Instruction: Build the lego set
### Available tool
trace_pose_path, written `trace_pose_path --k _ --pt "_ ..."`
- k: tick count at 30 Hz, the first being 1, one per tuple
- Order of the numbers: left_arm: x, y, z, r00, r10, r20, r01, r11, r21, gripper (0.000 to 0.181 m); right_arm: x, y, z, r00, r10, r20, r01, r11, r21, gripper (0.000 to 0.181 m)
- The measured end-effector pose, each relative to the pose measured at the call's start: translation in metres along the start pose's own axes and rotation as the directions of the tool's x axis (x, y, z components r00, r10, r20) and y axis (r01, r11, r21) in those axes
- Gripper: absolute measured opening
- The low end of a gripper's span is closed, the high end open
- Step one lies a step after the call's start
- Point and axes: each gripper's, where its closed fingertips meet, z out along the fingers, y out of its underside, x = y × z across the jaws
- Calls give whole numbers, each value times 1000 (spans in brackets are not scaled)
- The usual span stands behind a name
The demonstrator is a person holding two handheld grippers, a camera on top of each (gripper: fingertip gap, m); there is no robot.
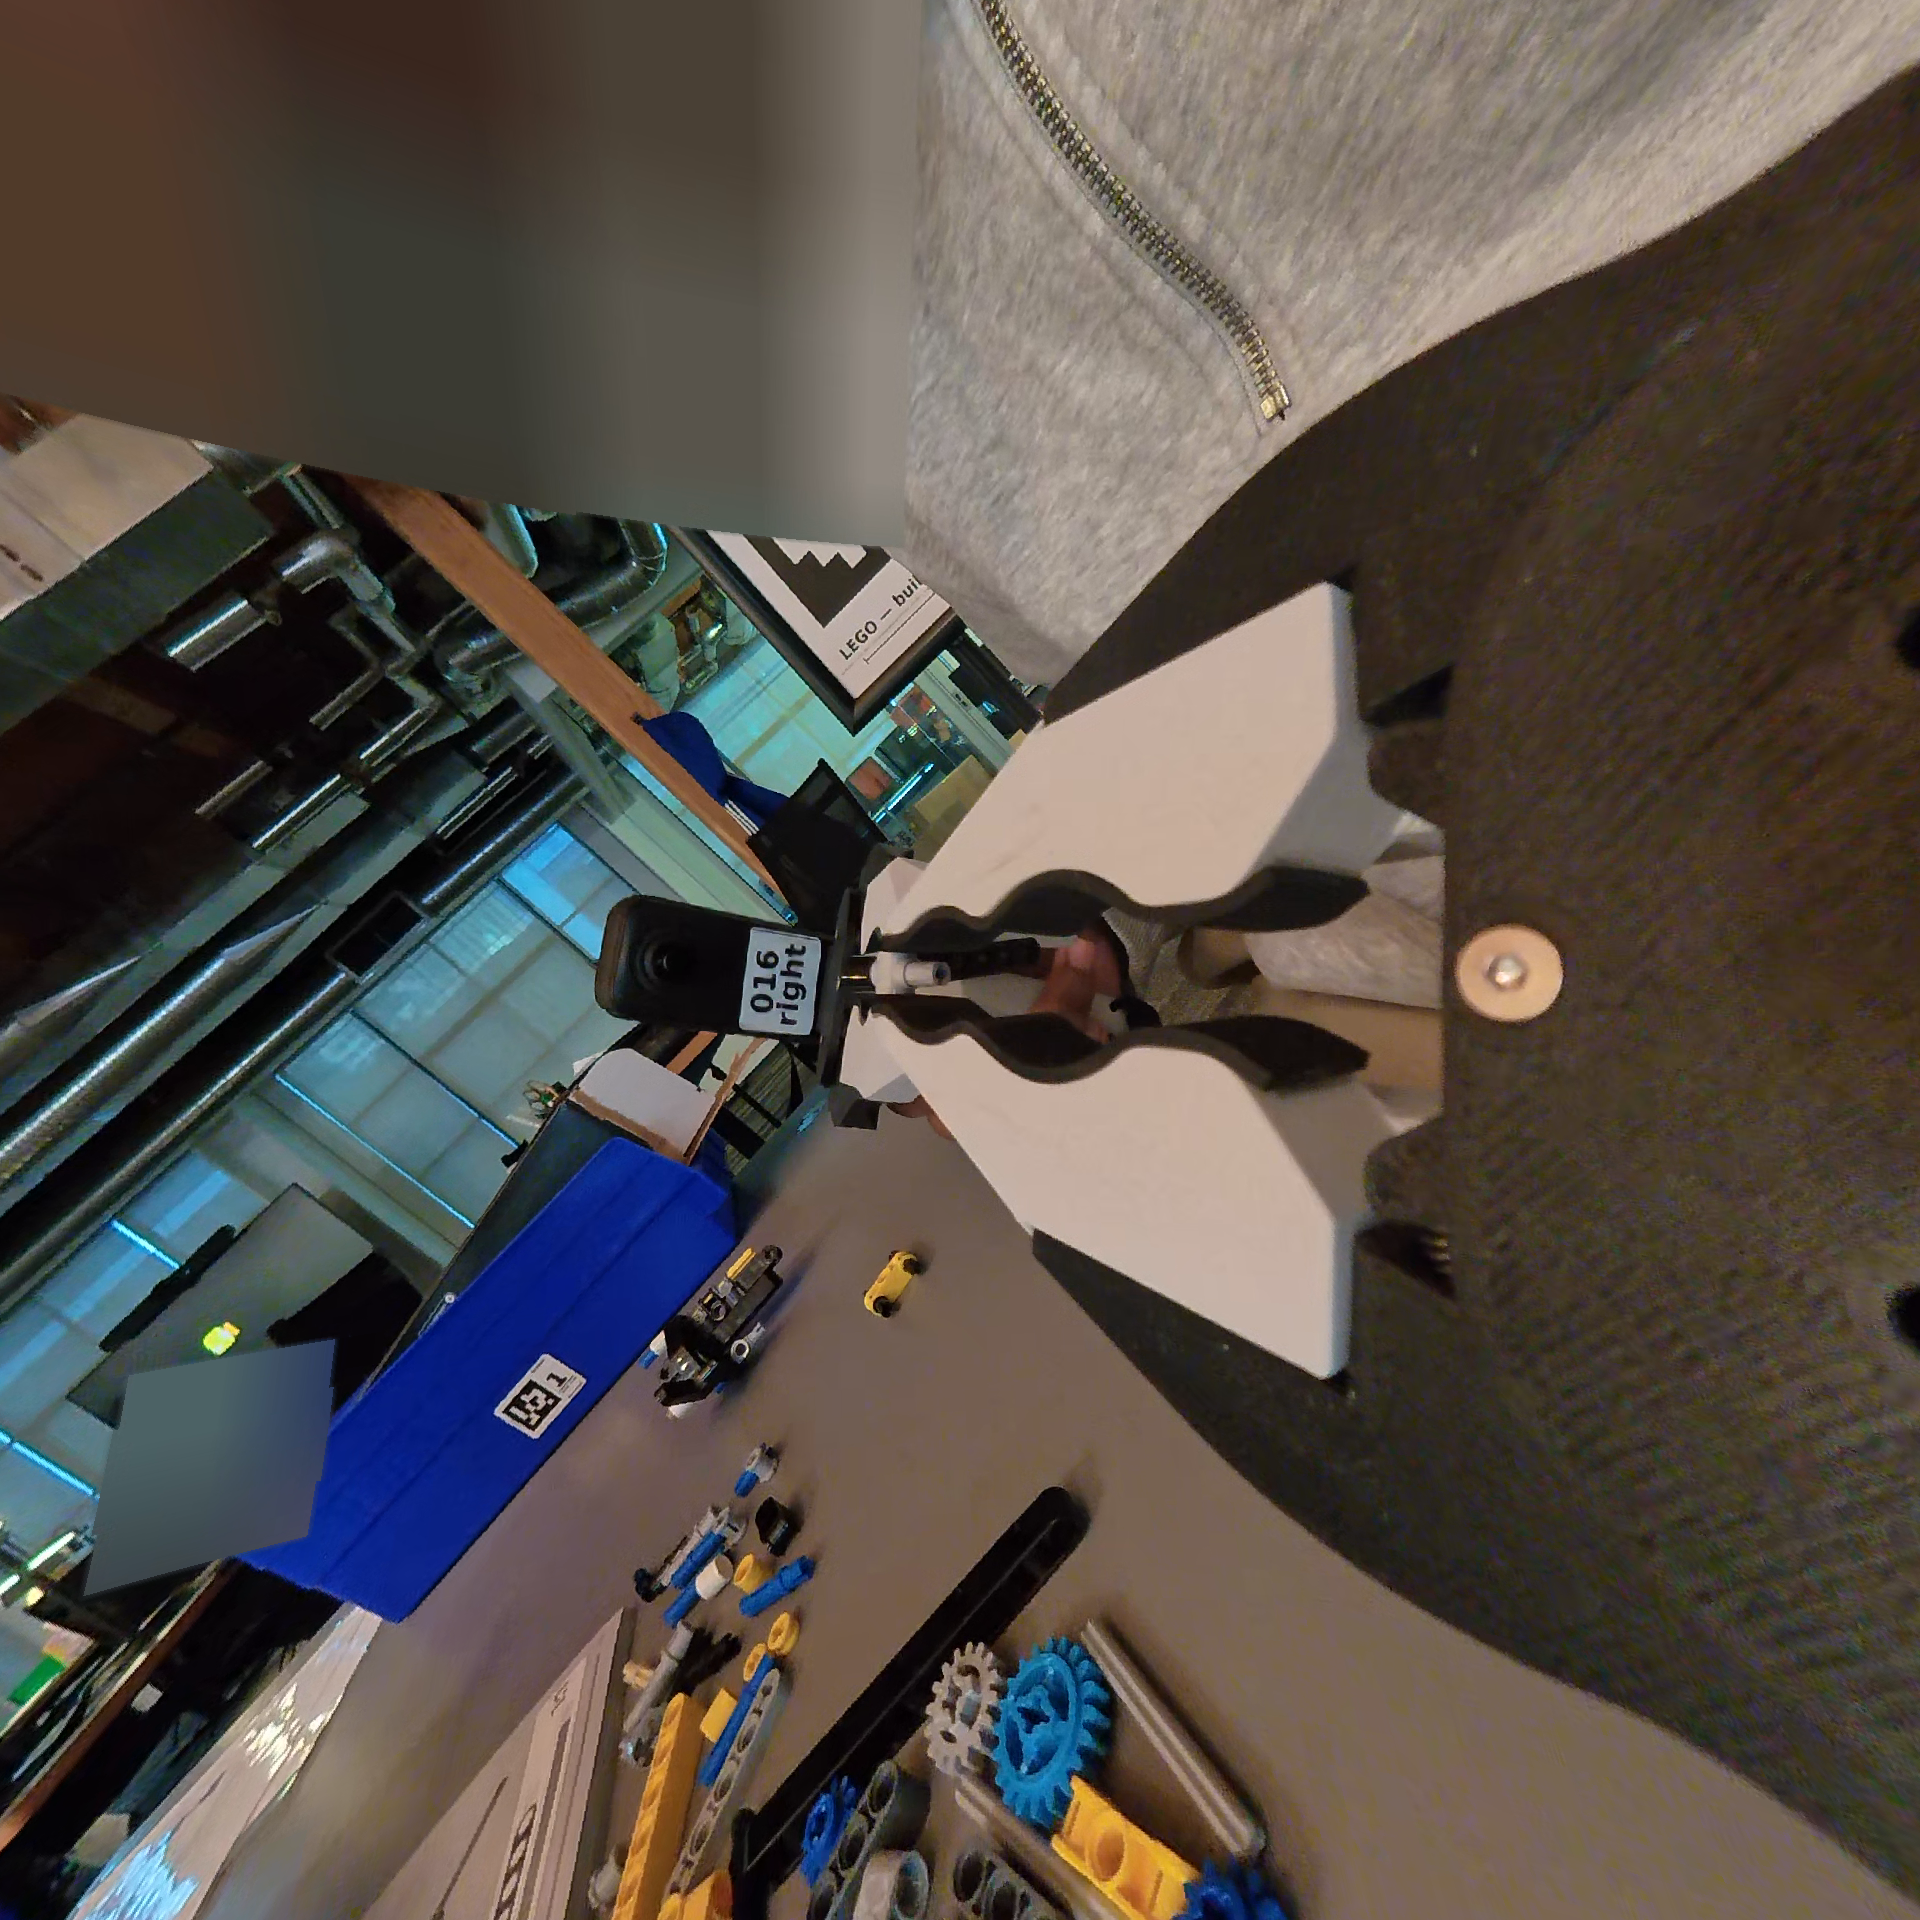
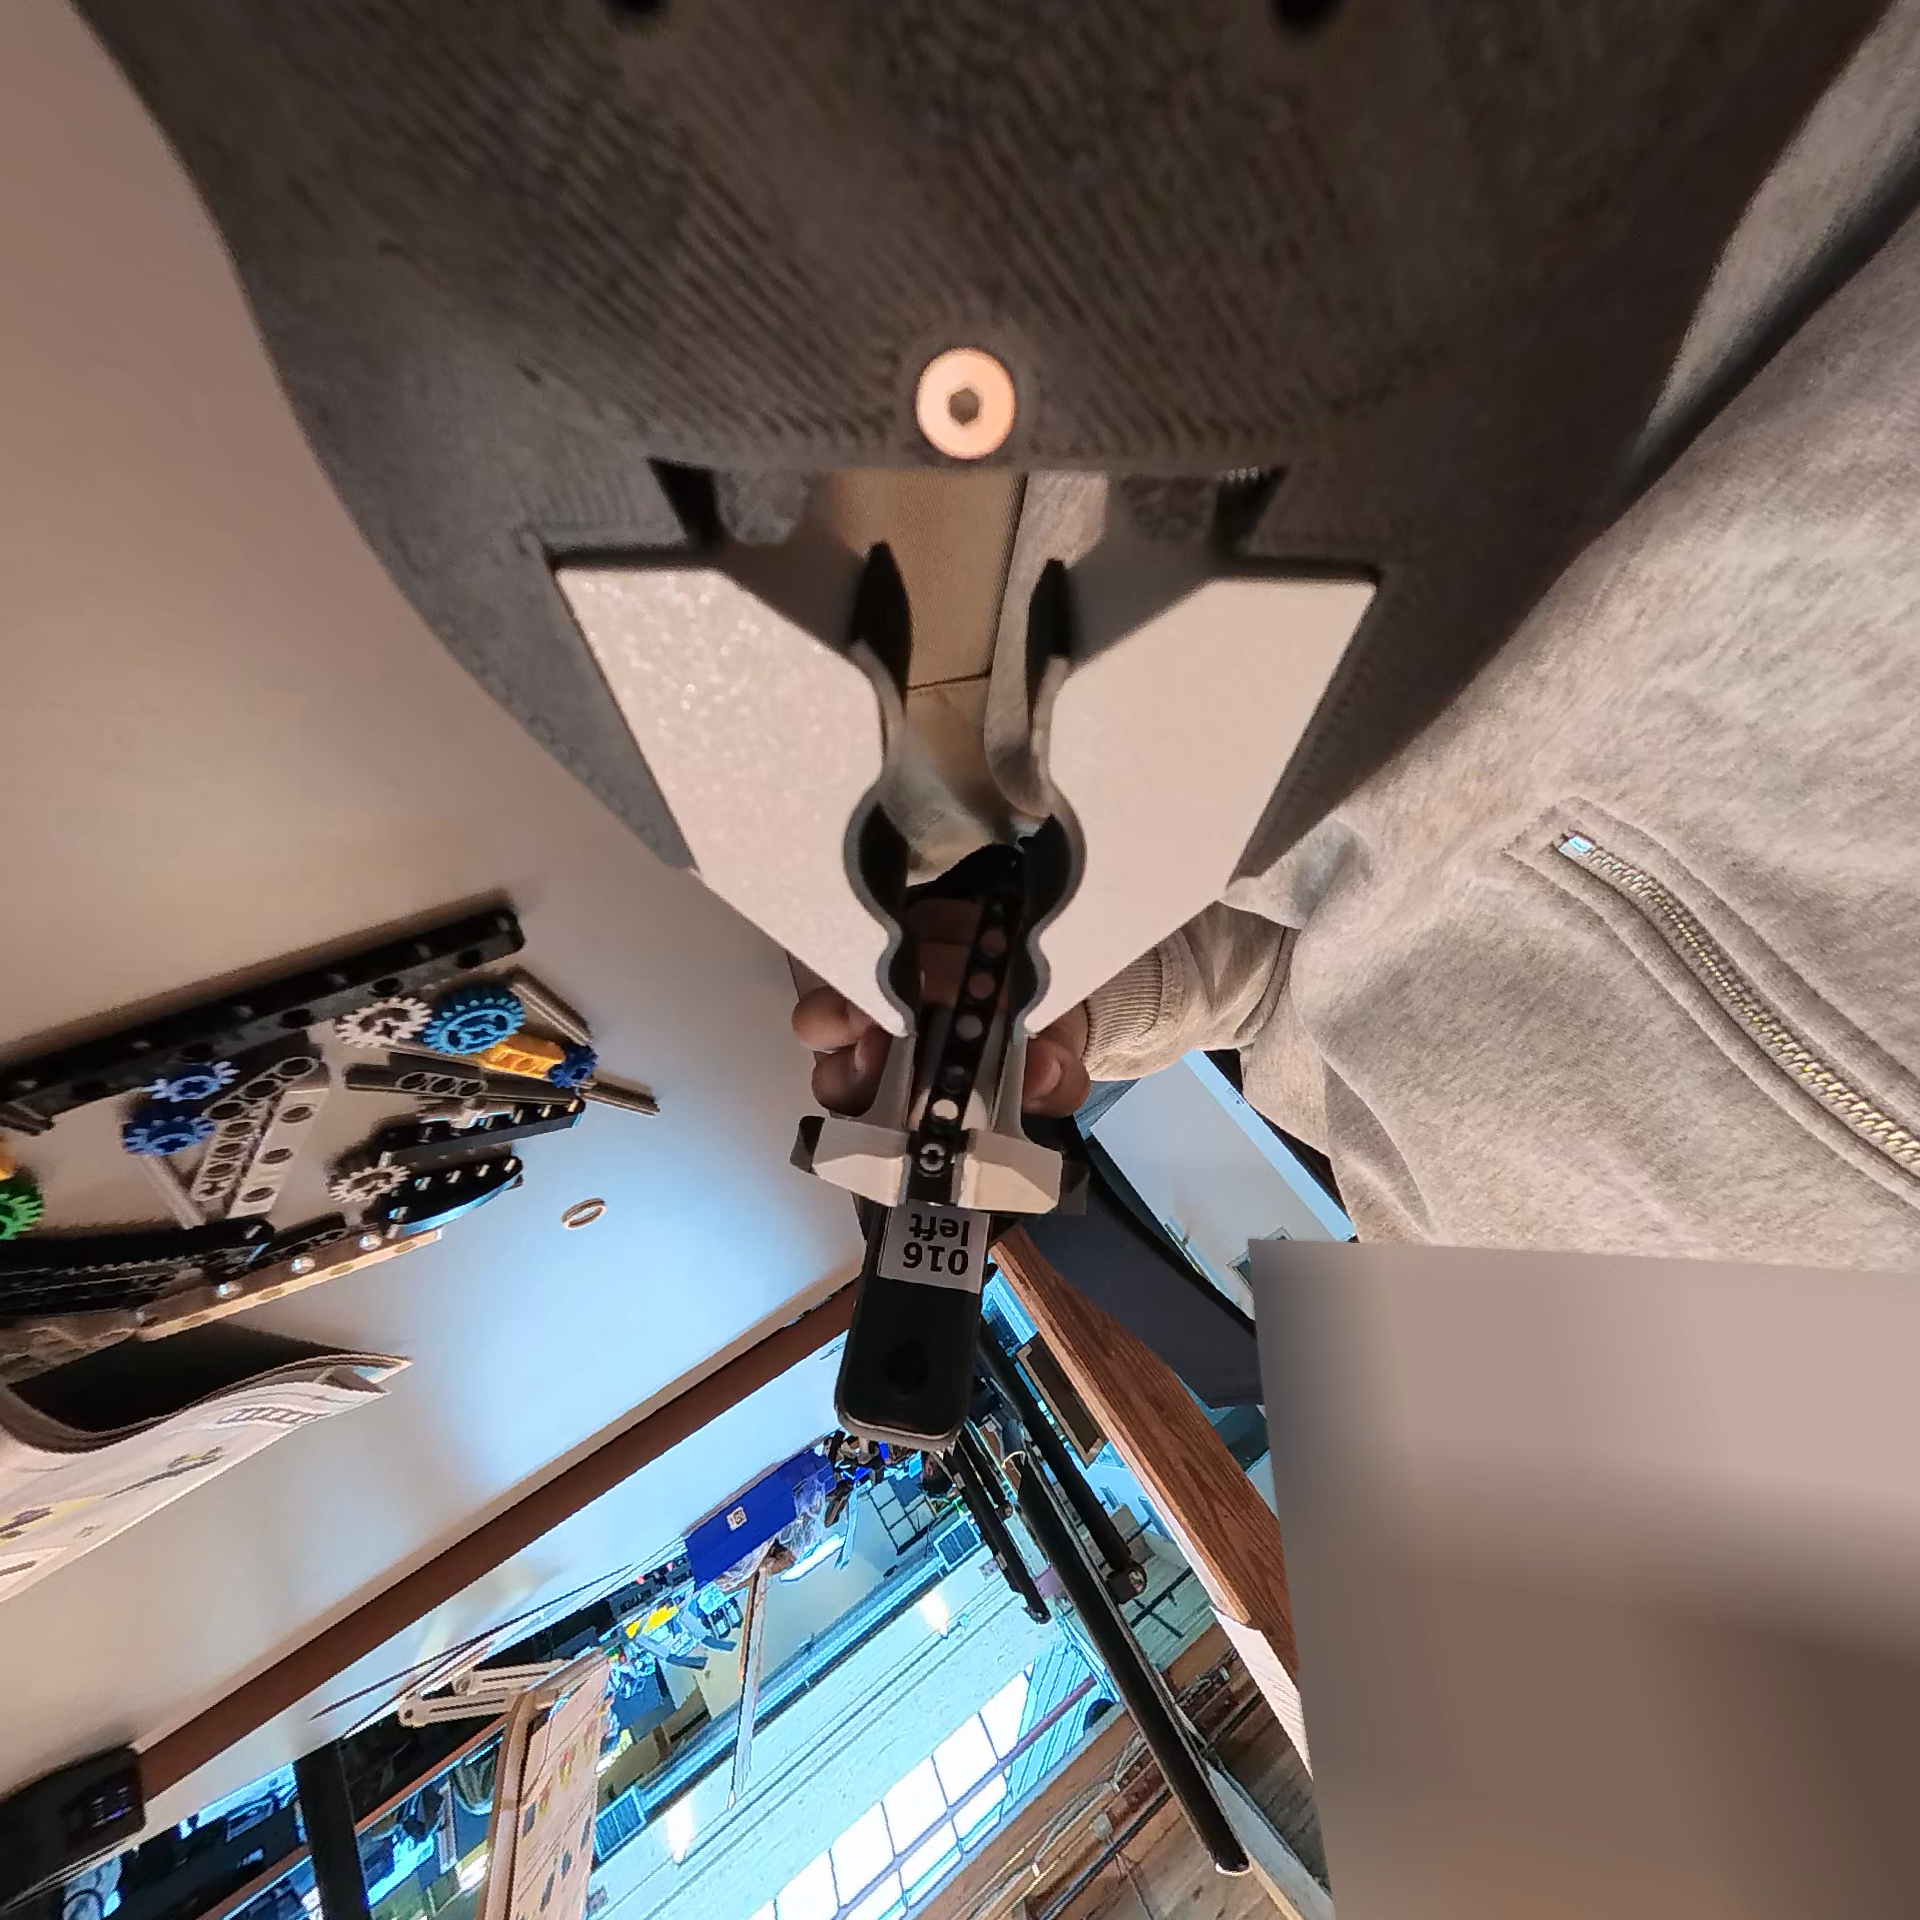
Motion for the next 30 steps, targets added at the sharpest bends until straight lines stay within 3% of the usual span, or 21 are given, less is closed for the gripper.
trace_pose_path --k 5,9,11,15,20,23,28,30 --pt "-1 0 0 1000 -7 2 7 1000 3 5 0 -1 0 1000 2 -5 -2 1000 -1 8" --pt "5 0 1 999 -9 -32 9 1000 5 7 -3 -5 -3 995 86 44 -88 996 26 6" --pt "9 -3 1 999 -10 -52 10 1000 17 19 -10 -12 -5 982 147 119 -155 986 61 5" --pt "20 -3 2 995 39 -86 -38 999 10 35 -26 -21 -13 890 327 319 -365 929 64 5" --pt "36 19 13 976 188 -109 -197 978 -74 40 -46 -15 -6 801 422 424 -455 890 -26 5" --pt "44 26 17 957 264 -120 -275 958 -85 36 -54 -13 -2 736 487 470 -519 852 -69 5" --pt "47 20 15 958 258 -123 -265 963 -41 19 -53 -12 -1 621 593 512 -639 762 -109 5" --pt "46 20 14 959 252 -128 -259 965 -42 19 -51 -11 0 617 606 502 -648 754 -114 6"
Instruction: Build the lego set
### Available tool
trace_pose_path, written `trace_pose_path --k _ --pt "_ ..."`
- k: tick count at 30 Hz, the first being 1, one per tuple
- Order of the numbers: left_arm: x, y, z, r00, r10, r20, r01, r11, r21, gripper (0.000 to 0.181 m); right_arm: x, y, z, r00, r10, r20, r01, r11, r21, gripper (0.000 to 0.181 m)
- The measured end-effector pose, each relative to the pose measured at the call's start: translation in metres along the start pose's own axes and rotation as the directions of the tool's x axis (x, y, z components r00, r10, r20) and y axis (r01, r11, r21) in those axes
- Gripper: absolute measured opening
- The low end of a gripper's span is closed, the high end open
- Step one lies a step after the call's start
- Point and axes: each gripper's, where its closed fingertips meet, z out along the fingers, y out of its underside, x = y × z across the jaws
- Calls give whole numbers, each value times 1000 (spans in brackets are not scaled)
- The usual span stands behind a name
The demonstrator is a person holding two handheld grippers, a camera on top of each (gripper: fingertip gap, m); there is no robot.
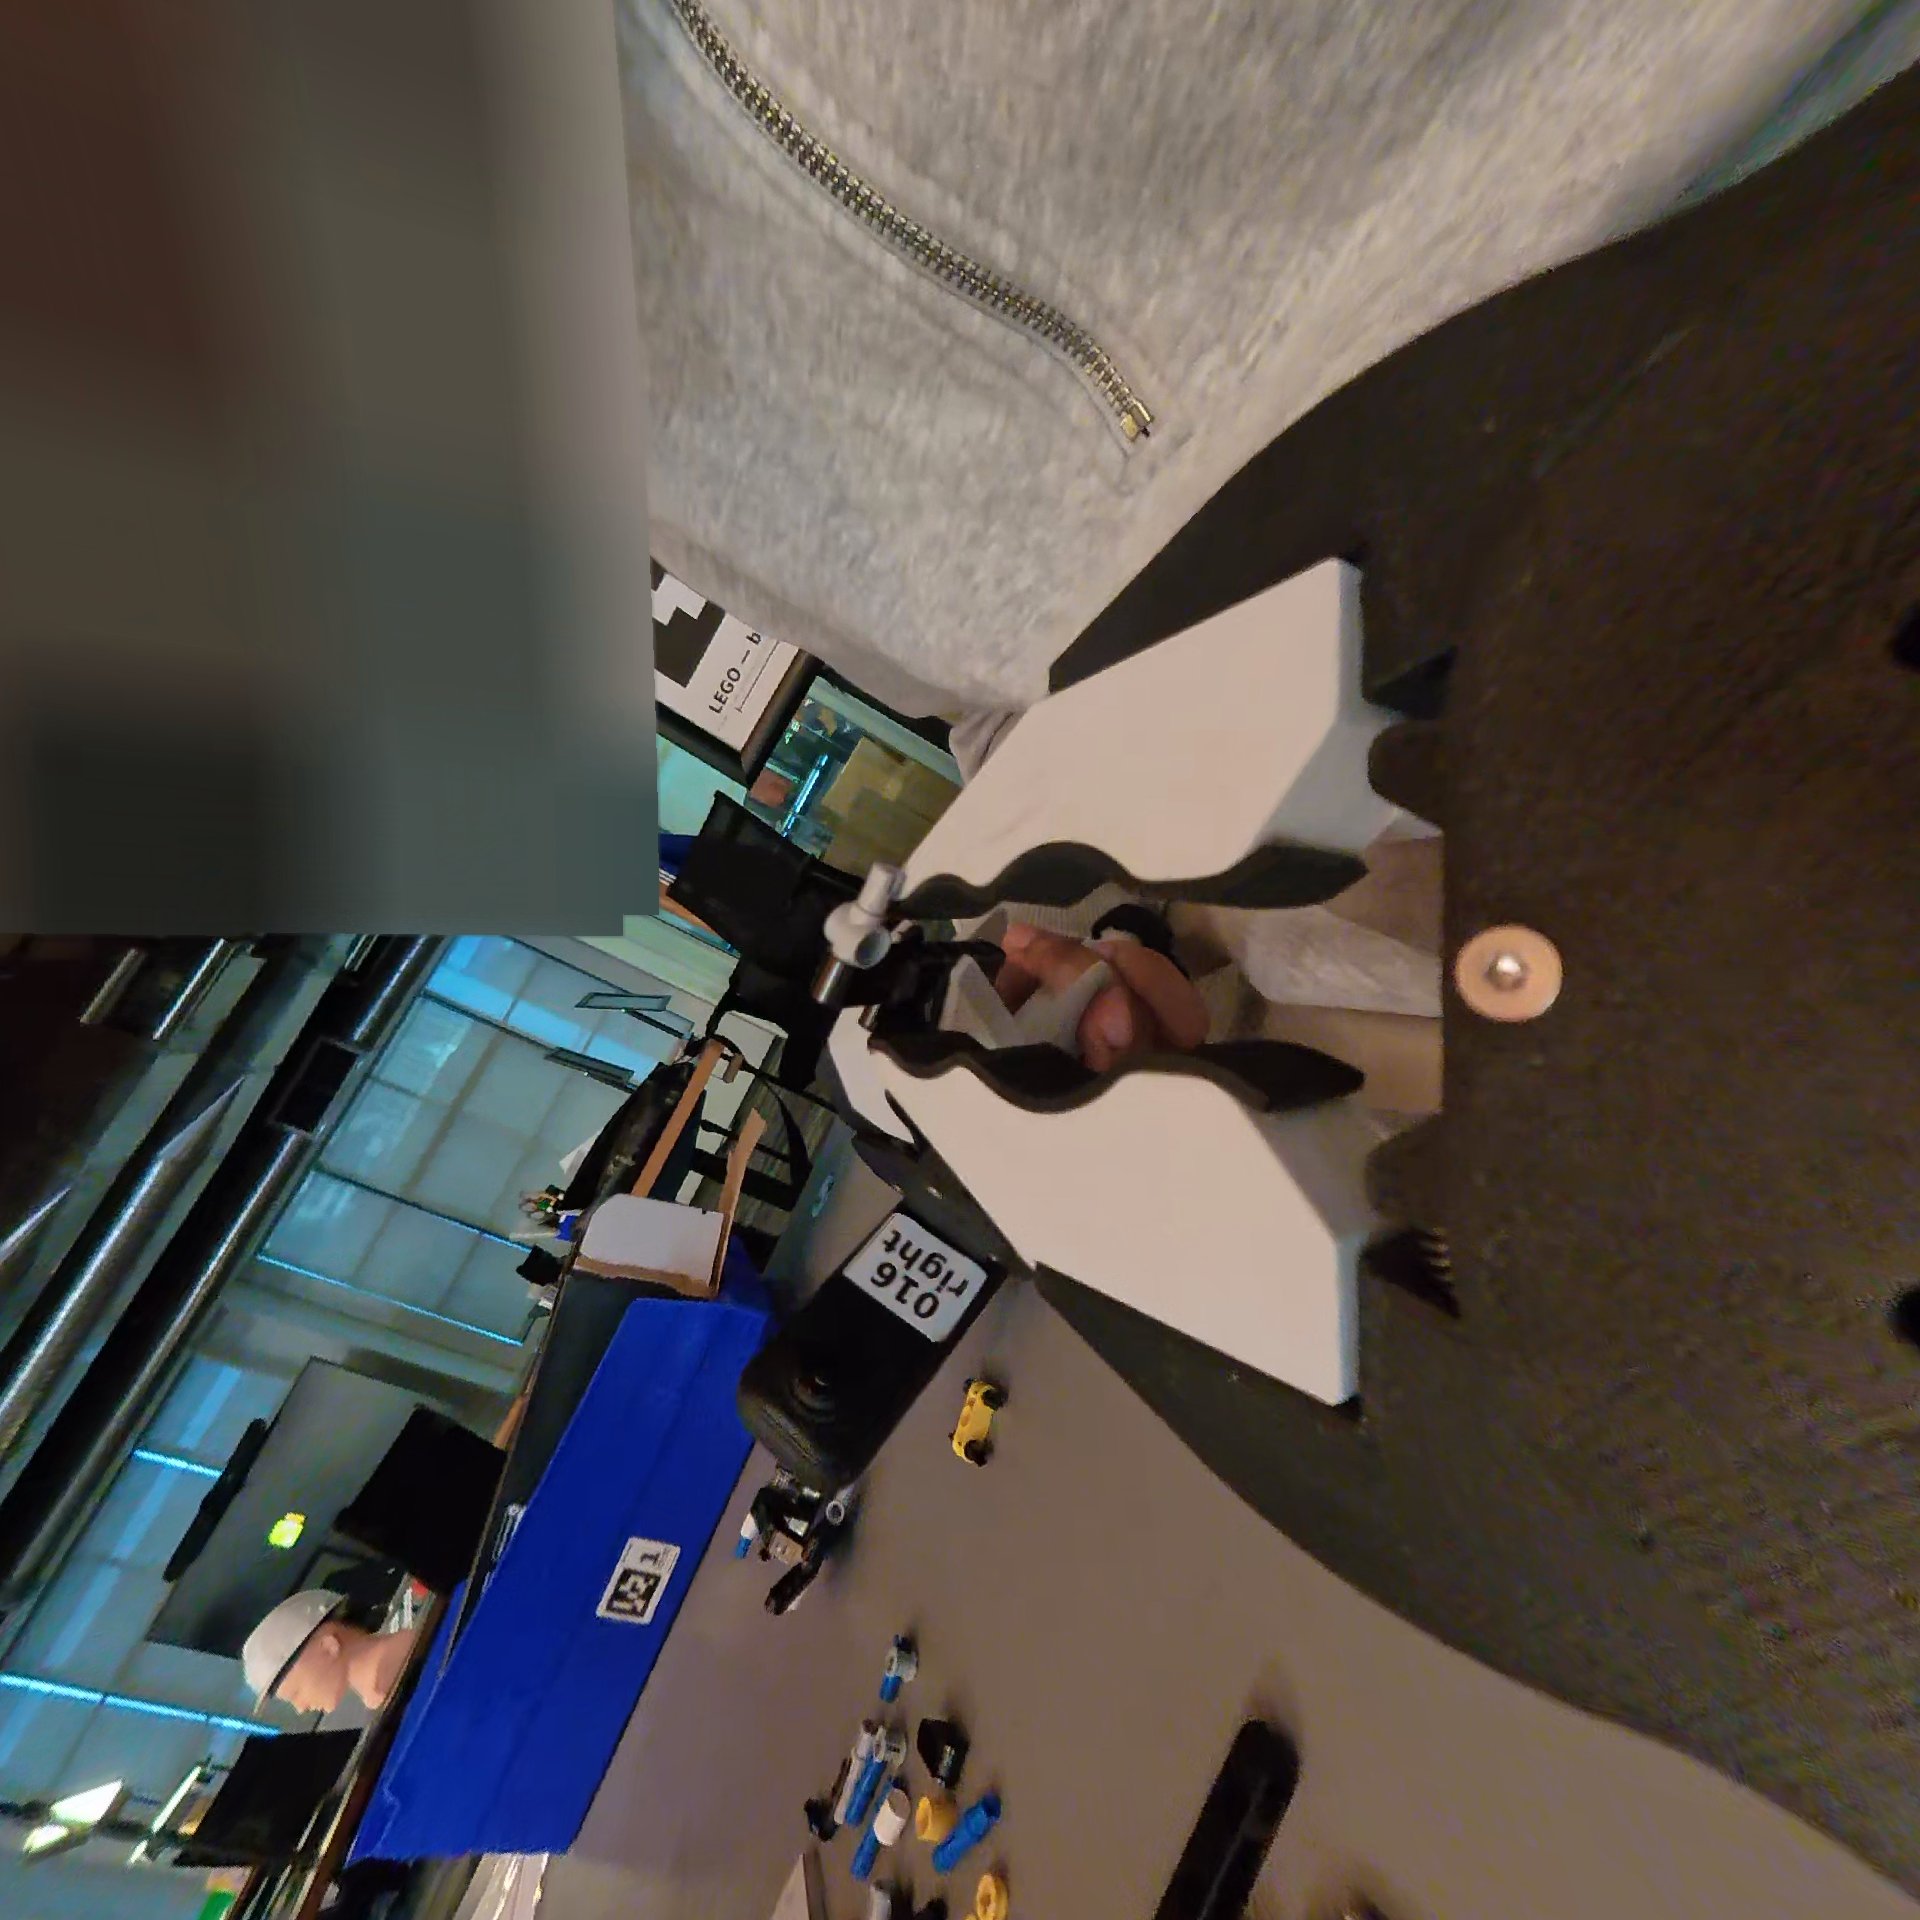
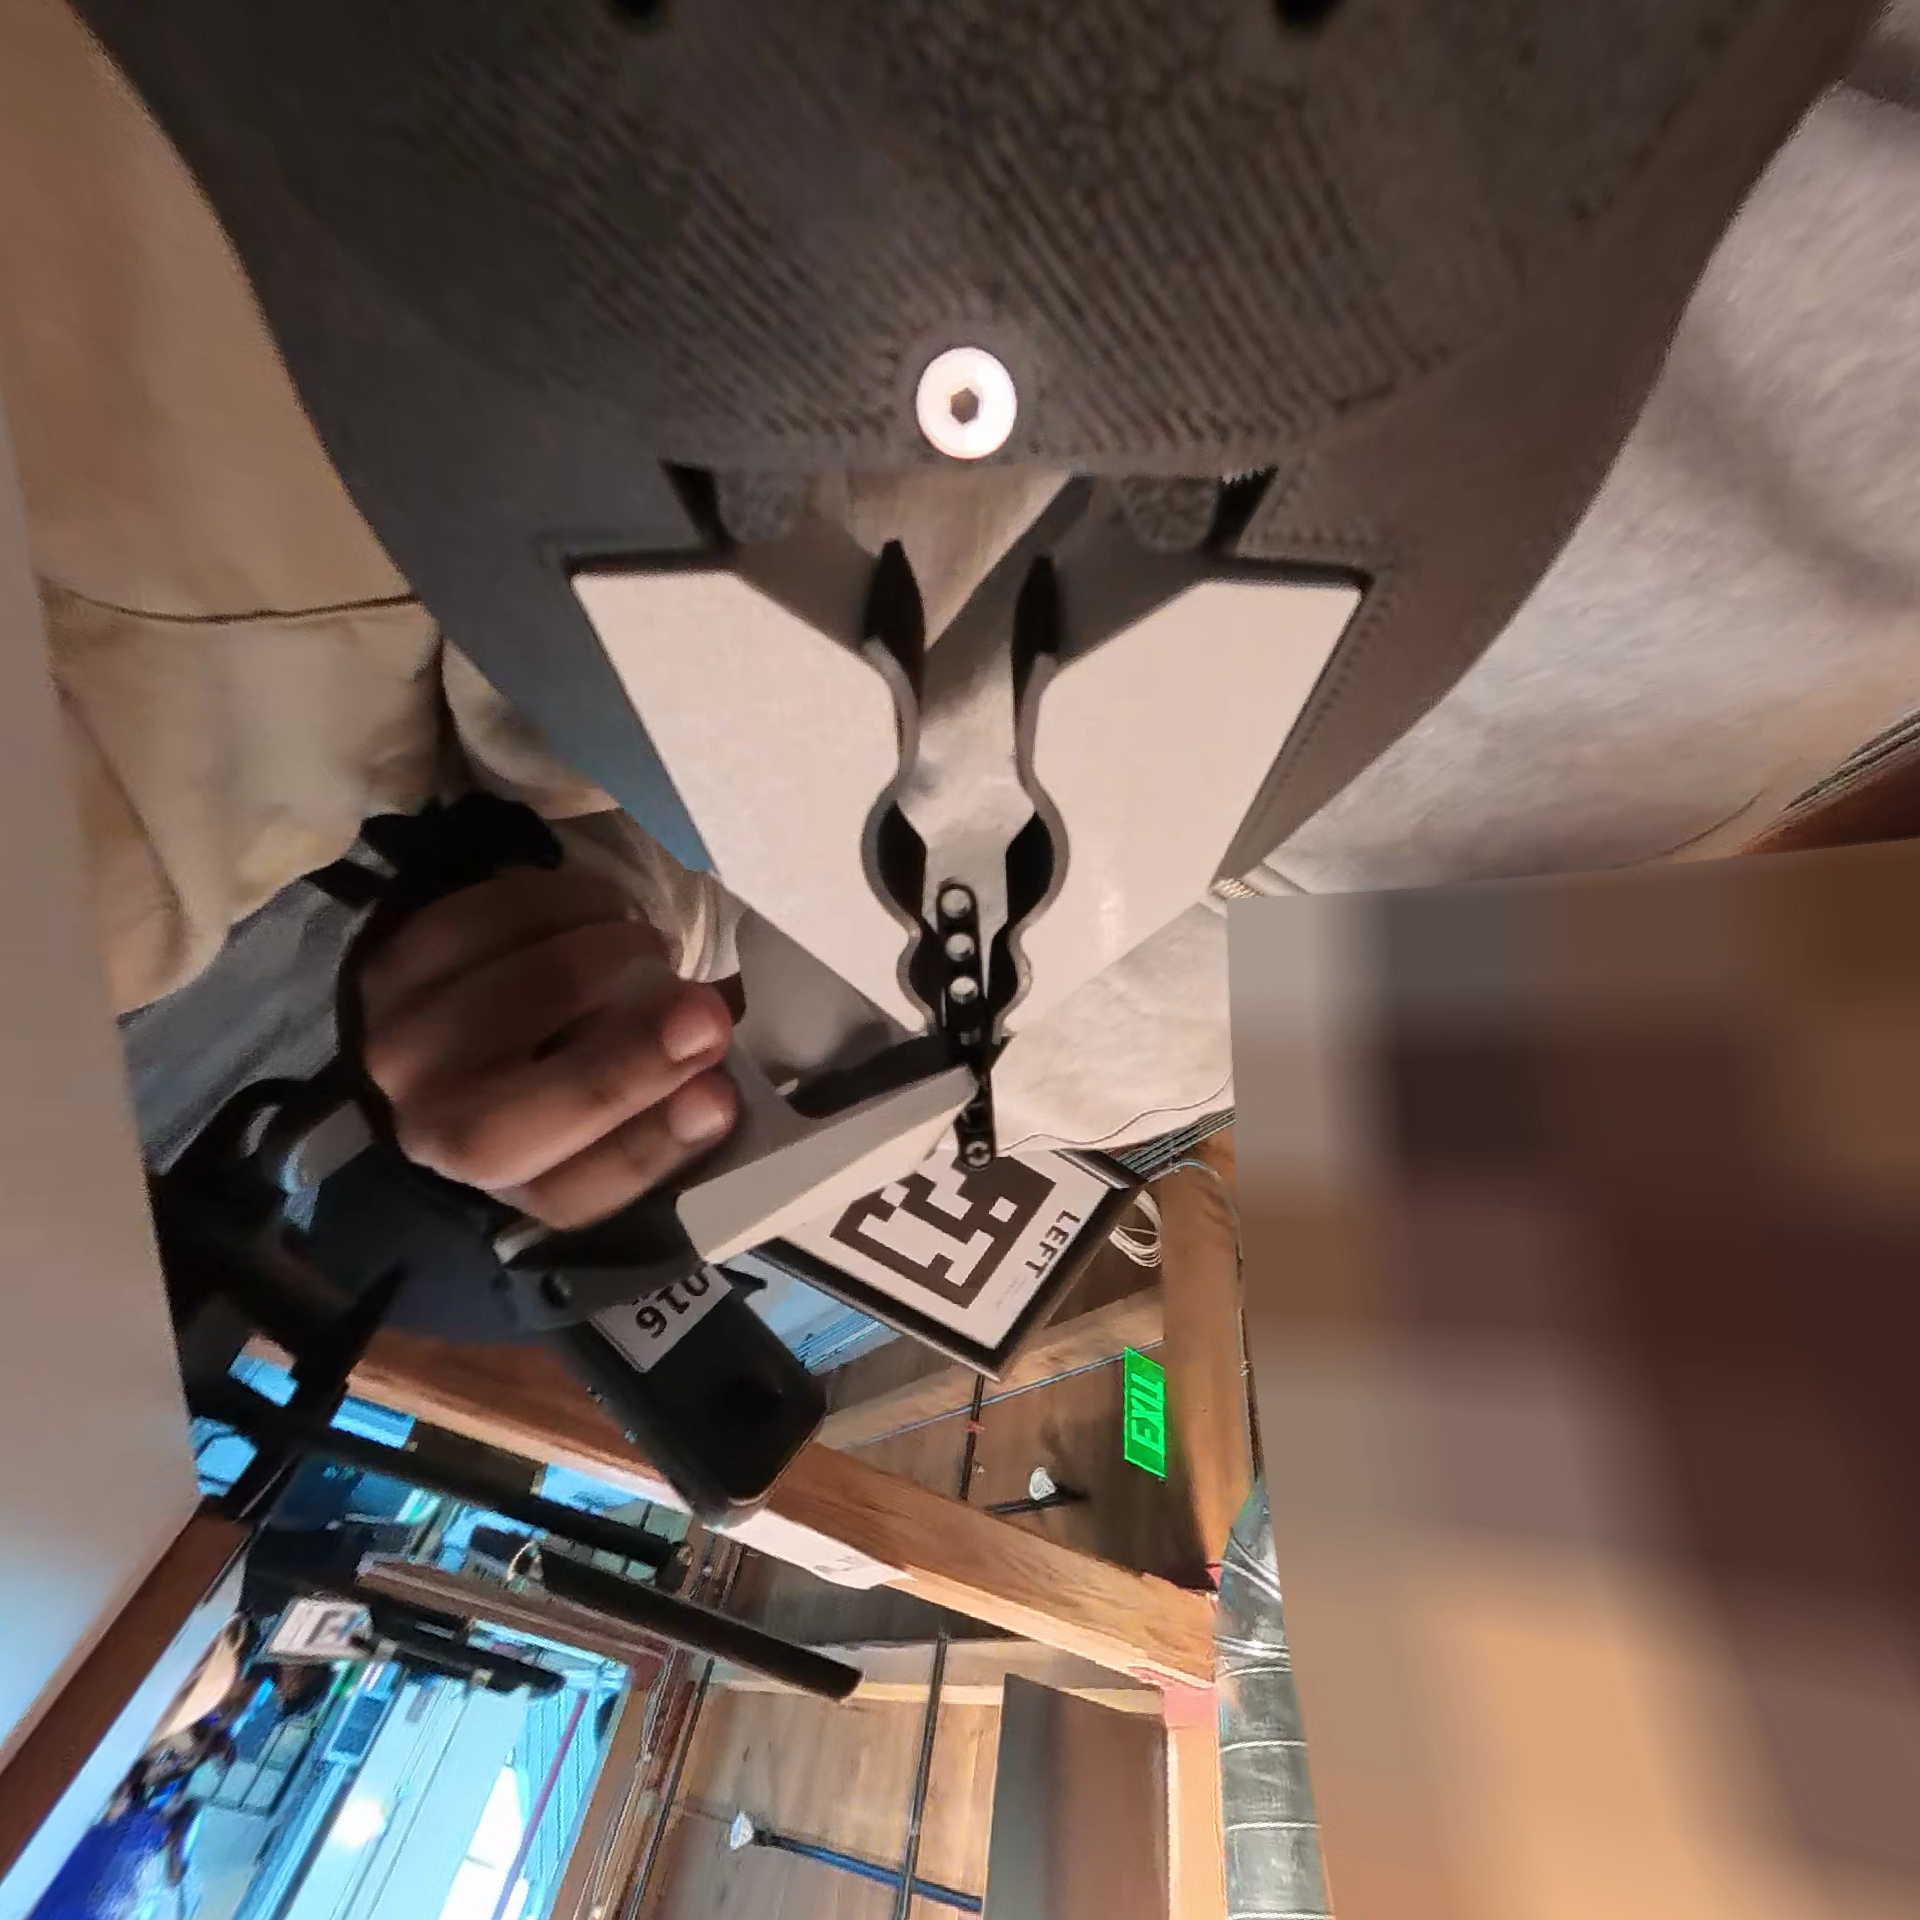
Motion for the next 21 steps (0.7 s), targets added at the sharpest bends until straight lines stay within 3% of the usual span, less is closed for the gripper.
trace_pose_path --k 3,6,10,12,13,16,17,18,19,21 --pt "-4 0 -1 1000 -14 14 13 1000 6 16 3 -4 -3 999 -20 -30 21 999 25 7" --pt "-5 -8 -4 999 -42 11 41 998 53 12 13 -8 -8 983 -110 -146 113 994 13 14" --pt "-17 -20 -13 994 -106 35 101 986 130 12 25 -13 -14 877 -343 -338 336 938 -79 14" --pt "-27 -24 -17 986 -152 68 139 976 169 13 35 -23 -22 693 -529 -489 520 837 -168 26" --pt "-32 -25 -19 980 -182 84 164 968 189 13 37 -29 -26 548 -627 -553 615 750 -241 32" --pt "-47 -25 -22 948 -295 115 257 929 265 13 34 -46 -35 -17 -801 -599 746 389 -541 41" --pt "-51 -25 -23 936 -332 117 288 913 289 13 32 -46 -33 -159 -814 -558 729 285 -622 39" --pt "-56 -24 -24 922 -365 129 311 898 312 13 31 -44 -29 -252 -815 -522 712 209 -670 37" --pt "-59 -22 -25 911 -387 141 325 885 333 13 32 -41 -24 -298 -815 -497 703 164 -691 36" --pt "-64 -19 -25 896 -414 160 338 870 360 12 39 -33 -15 -306 -822 -479 691 154 -706 38"
